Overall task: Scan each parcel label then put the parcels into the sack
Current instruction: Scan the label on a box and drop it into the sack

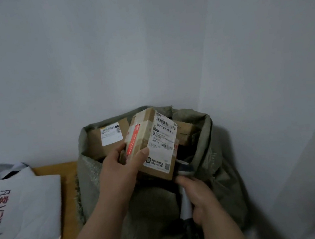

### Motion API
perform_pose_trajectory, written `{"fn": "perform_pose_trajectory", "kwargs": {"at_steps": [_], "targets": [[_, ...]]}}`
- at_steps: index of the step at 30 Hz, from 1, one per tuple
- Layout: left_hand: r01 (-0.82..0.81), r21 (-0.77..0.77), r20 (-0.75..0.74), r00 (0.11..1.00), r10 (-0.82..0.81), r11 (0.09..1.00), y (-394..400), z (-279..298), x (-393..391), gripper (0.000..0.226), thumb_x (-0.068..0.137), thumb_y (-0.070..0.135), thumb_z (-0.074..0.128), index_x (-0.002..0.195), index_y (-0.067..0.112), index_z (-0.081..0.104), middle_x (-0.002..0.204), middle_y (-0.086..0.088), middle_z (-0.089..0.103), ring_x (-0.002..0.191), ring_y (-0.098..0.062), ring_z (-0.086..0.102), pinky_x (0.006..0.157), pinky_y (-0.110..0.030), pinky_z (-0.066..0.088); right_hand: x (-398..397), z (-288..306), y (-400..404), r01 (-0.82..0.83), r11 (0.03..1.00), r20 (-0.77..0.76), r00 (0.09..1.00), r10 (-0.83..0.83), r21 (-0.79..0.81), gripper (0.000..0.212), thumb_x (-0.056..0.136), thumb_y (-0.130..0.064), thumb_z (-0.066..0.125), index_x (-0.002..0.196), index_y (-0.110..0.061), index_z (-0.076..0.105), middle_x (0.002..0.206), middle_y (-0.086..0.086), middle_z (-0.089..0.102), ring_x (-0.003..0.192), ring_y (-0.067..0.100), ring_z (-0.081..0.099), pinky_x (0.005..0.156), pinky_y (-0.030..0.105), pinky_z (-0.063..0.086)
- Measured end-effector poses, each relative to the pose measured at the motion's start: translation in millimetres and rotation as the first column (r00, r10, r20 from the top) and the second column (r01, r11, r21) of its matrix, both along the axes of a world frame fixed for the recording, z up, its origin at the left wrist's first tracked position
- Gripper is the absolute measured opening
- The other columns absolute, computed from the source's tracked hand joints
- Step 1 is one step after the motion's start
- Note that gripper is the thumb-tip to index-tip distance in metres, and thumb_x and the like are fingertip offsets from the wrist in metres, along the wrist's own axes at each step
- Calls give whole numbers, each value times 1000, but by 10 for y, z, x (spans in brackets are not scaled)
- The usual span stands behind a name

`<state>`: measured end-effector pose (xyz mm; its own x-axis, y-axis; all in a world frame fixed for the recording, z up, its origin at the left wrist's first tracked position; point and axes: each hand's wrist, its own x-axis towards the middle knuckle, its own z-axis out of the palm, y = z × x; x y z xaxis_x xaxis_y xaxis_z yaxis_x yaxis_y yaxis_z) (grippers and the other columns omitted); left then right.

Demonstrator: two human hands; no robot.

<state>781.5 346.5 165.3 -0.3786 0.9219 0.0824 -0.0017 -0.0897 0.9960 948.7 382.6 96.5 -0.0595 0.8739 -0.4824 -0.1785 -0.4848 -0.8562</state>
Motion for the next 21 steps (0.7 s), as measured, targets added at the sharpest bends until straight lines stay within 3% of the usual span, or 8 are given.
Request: {"fn": "perform_pose_trajectory", "kwargs": {"at_steps": [5,9,12,15,17,19,21], "targets": [[-36,-14,-40,999,35,999,-47,20,-18,81,47,65,76,122,41,56,106,8,72,85,-7,74,70,-34,63,35,-62,38,10,1000,36,999,-10,-5,26,82,-18,77,107,-10,75,91,12,79,90,33,74,90,48,59],[-55,-22,-161,986,51,998,-29,21,53,98,49,71,76,136,32,53,112,9,69,88,-6,73,73,-33,62,218,39,-26,137,991,26,990,-137,6,42,81,-20,79,120,-10,67,106,15,72,99,34,67,97,51,54],[-59,-35,-302,952,45,998,38,-25,151,103,55,74,75,143,29,48,133,3,57,107,-13,65,88,-38,58,402,249,-135,277,958,-61,960,-273,79,40,82,-21,79,119,-15,66,107,11,71,96,28,69,91,47,55],[-128,23,-522,845,121,991,132,-63,336,93,71,64,73,149,26,38,147,3,36,116,-5,44,94,-26,42,630,456,-262,380,911,-122,923,-364,158,36,83,-22,78,117,-18,68,106,10,72,97,26,70,94,50,54],[-121,43,-635,763,121,992,203,-62,455,92,75,63,70,151,29,30,150,7,26,128,-13,38,100,-30,40,759,561,-312,428,883,-155,902,-403,193,28,82,-19,79,109,-18,70,101,8,74,93,25,72,86,44,56],[-48,-18,-718,696,21,999,270,-53,567,92,77,67,65,152,30,28,153,7,23,139,-21,33,110,-41,39,846,627,-352,444,868,-171,894,-414,222,22,81,-16,79,102,-20,72,92,5,77,88,23,73,79,40,56],[52,-185,-777,604,-178,981,340,-40,690,87,82,70,58,153,28,28,157,3,20,142,-24,29,114,-45,35,900,665,-373,445,859,-180,894,-411,252,21,81,-15,80,100,-20,74,86,1,79,86,21,73,77,39,55]]}}
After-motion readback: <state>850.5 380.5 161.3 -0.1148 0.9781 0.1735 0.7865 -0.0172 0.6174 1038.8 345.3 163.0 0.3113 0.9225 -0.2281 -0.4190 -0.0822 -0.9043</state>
